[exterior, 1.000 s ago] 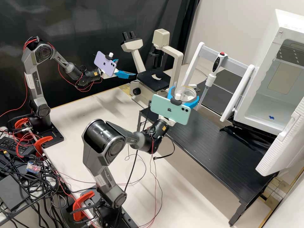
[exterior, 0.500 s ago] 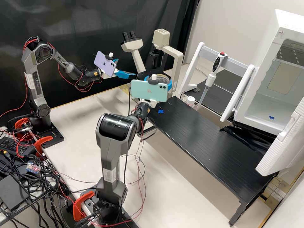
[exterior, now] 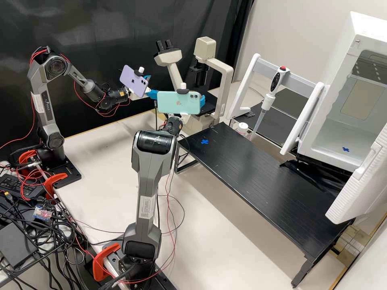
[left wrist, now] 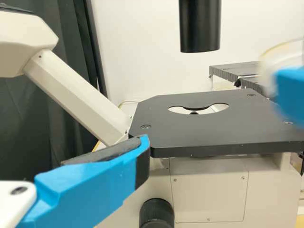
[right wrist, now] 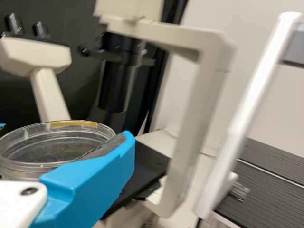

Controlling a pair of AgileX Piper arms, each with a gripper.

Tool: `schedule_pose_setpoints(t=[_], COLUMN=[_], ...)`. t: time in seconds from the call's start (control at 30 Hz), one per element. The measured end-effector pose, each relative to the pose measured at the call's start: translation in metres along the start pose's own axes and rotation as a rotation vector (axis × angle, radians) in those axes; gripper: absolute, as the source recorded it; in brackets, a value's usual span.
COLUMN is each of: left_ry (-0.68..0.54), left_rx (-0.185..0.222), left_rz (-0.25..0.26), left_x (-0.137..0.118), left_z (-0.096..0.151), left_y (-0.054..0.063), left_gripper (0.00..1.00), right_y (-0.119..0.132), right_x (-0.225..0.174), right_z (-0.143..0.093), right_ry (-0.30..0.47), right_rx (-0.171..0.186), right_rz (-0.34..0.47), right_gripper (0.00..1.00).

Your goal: Move the petri dish to the microscope

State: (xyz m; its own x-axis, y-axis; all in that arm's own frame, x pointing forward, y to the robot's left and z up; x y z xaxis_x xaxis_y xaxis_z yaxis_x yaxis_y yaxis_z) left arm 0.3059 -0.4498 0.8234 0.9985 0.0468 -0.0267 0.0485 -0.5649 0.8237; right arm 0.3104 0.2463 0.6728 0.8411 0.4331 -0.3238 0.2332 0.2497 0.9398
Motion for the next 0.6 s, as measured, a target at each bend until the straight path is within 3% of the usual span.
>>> schedule_pose_setpoints(t=[0.17, 0.37, 0.6], left_ry=[0.000, 0.000, 0.000], left_rx=[0.000, 0.000, 0.000], left_rz=[0.000, 0.000, 0.000], left_x=[0.000, 0.000, 0.000], left_z=[0.000, 0.000, 0.000], left_y=[0.000, 0.000, 0.000], left_gripper=[1.00, 1.00, 1.00], right_y=[-0.008, -0.016, -0.025], right_x=[0.024, 0.048, 0.074], right_z=[-0.002, -0.001, 0.012], right_ry=[-0.010, -0.038, -0.089], right_rx=[-0.020, 0.014, 0.021], right_rz=[-0.030, -0.045, -0.094], right_gripper=[0.00, 0.00, 0.00])
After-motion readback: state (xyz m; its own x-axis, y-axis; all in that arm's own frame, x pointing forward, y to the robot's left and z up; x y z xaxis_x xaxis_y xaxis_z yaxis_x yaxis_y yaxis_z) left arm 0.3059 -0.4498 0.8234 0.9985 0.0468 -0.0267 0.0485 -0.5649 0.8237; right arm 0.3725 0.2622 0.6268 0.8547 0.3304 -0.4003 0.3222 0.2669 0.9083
